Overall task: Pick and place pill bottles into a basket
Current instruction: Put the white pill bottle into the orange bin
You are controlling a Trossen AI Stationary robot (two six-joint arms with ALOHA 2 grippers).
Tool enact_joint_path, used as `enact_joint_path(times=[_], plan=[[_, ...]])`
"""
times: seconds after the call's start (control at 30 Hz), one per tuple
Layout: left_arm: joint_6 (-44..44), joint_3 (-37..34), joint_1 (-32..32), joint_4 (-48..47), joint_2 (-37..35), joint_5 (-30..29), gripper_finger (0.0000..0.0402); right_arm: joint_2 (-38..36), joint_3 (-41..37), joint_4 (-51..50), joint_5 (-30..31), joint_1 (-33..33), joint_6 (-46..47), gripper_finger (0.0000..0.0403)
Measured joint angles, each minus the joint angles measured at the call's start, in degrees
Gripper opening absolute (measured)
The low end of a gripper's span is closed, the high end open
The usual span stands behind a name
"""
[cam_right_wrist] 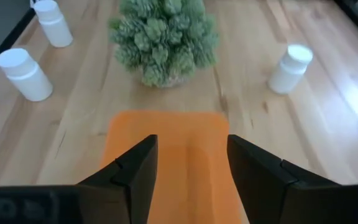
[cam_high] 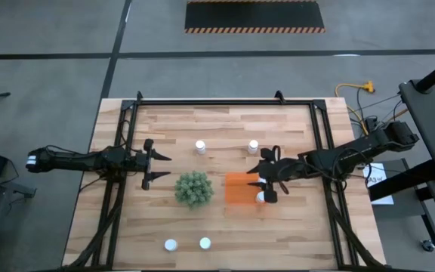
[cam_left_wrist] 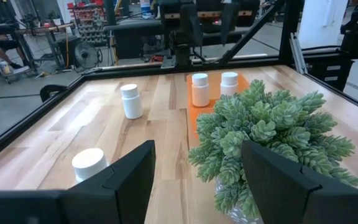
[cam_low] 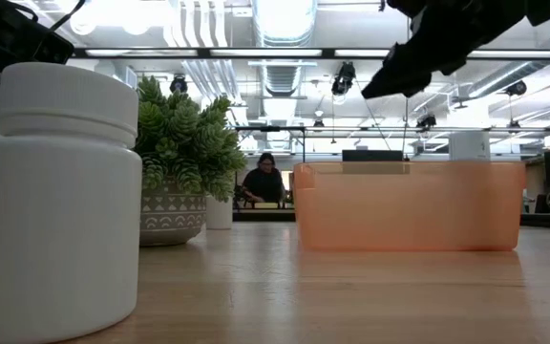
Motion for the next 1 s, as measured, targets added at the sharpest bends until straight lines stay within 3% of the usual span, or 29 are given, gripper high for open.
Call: enact_joint_path(times=[0.27,0.6,0.73,0.87,1.0], plan=[[0.01,0.0,0.01,0.05,-0.09,0.0,0.0221,-2.79,-4.25,10.59,-0.89,-2.96,-9.83,0.0178],[0.01,0.0,-0.01,0.03,-0.09,0.0,0.0221,-18.61,-16.16,12.24,-19.23,-20.03,-5.51,0.0179],[0.0,0.0,0.01,0.05,-0.09,0.0,0.0221,-27.27,-21.88,14.36,-18.99,-21.55,-3.55,0.0178],[0.01,0.0,0.0,0.03,-0.09,0.0,0.0221,-35.9,-24.97,14.33,-13.65,-20.97,-1.28,0.018],[0.02,0.0,-0.01,0.05,-0.09,0.0,0.0221,-42.54,-26.6,13.83,-12.11,-18.96,0.47,0.0179]])
